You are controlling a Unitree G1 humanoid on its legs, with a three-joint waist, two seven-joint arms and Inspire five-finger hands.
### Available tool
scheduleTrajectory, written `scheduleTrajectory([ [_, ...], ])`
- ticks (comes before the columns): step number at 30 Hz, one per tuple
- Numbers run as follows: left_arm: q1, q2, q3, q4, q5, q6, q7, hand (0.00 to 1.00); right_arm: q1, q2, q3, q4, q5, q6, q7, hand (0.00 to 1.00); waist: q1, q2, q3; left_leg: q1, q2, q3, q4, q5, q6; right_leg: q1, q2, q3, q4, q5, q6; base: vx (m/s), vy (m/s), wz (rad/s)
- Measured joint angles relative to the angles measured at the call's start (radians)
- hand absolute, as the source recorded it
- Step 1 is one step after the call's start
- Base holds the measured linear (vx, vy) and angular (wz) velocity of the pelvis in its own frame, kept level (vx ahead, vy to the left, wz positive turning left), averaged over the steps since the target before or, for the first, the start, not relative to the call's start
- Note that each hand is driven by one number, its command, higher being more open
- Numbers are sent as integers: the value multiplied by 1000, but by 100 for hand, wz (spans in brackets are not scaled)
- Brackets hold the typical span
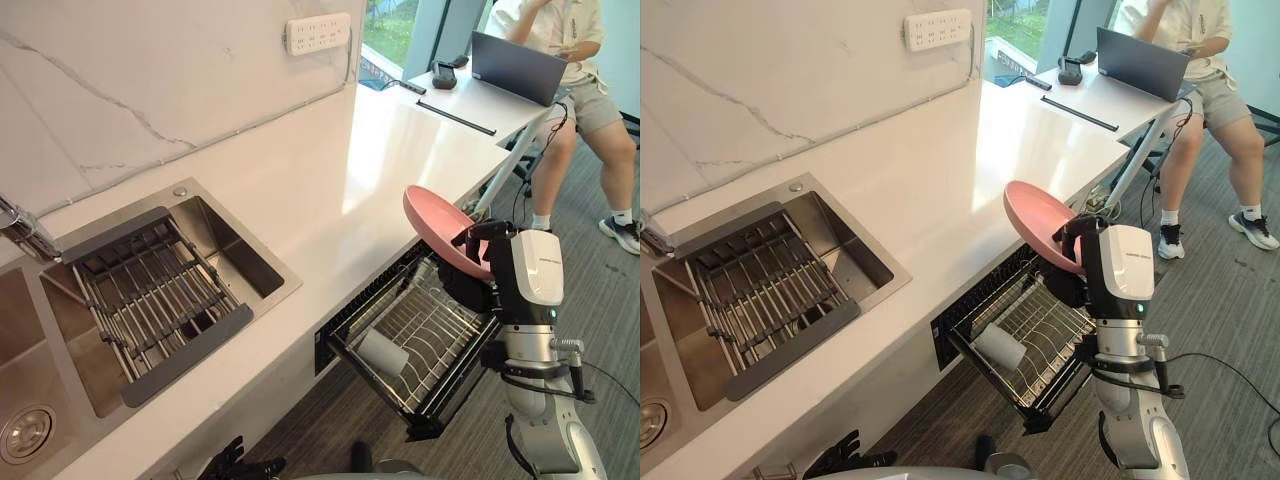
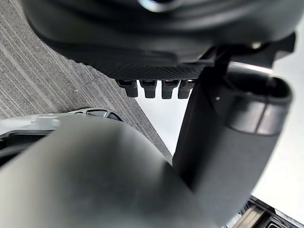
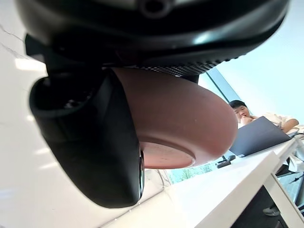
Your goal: Walk over to the sink, pick up the cup, carry it to the dishwasher, place the cup inside the dishwasher, then close the dishwasher door
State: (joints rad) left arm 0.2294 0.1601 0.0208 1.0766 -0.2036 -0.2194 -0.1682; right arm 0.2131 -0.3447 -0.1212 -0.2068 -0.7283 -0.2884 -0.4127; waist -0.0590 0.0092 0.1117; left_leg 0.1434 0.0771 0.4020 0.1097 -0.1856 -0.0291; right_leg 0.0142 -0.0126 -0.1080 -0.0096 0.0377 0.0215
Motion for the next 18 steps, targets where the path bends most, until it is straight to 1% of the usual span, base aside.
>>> scheduleTrajectory([
  [2,0,-1,0,-4,7,0,0,100,0,3,0,42,-2,13,-8,0,0,1,0,0,-4,-1,-1,1,2,0,-3,0,-1,0,1,0,0,0],
  [5,0,-2,1,-8,8,1,5,100,-2,14,-4,119,-3,50,-27,0,5,8,3,-4,-6,-1,1,1,2,-7,-6,1,7,0,3,-51,-3,0],
  [7,0,-2,0,-17,8,4,7,100,-5,25,-16,153,-3,71,-43,0,7,13,6,-29,-5,-1,18,1,2,-39,-10,5,38,-8,7,-84,-15,-6],
  [8,-1,-2,-1,-25,9,5,6,100,-10,27,-25,170,-1,81,-54,0,7,17,14,-58,-3,0,42,-4,7,-75,-14,9,70,-17,7,-111,-29,-6],
  [10,-13,-2,-1,-33,7,8,7,100,-33,28,-36,197,2,103,-84,0,6,22,47,-118,13,-1,119,-37,15,-129,-14,14,126,-29,4,-155,-42,-8],
  [12,-45,4,-10,-66,-5,9,6,100,-93,30,-43,254,37,137,-125,0,7,28,110,-208,47,-4,253,-95,21,-206,-9,19,206,-45,1,-247,-35,-12],
  [13,-55,6,-13,-69,-10,9,6,100,-108,30,-43,266,43,144,-136,0,7,32,126,-228,54,-4,283,-111,26,-223,-7,20,226,-49,0,-315,1,-15],
  [15,-90,11,-29,-90,-34,6,10,100,-157,31,-44,278,79,167,-164,0,9,39,190,-315,79,-3,392,-151,42,-310,-7,27,309,-65,4,-271,23,-15],
  [16,-100,12,-29,-94,-38,3,12,100,-167,31,-43,278,82,171,-171,0,10,39,204,-335,85,-2,416,-159,46,-332,-7,29,328,-68,4,-221,30,-12],
  [18,-139,16,-29,-103,-64,-2,24,100,-201,34,-39,273,112,181,-185,0,16,41,251,-414,101,1,498,-179,60,-415,-13,34,406,-81,1,-199,33,-8],
])
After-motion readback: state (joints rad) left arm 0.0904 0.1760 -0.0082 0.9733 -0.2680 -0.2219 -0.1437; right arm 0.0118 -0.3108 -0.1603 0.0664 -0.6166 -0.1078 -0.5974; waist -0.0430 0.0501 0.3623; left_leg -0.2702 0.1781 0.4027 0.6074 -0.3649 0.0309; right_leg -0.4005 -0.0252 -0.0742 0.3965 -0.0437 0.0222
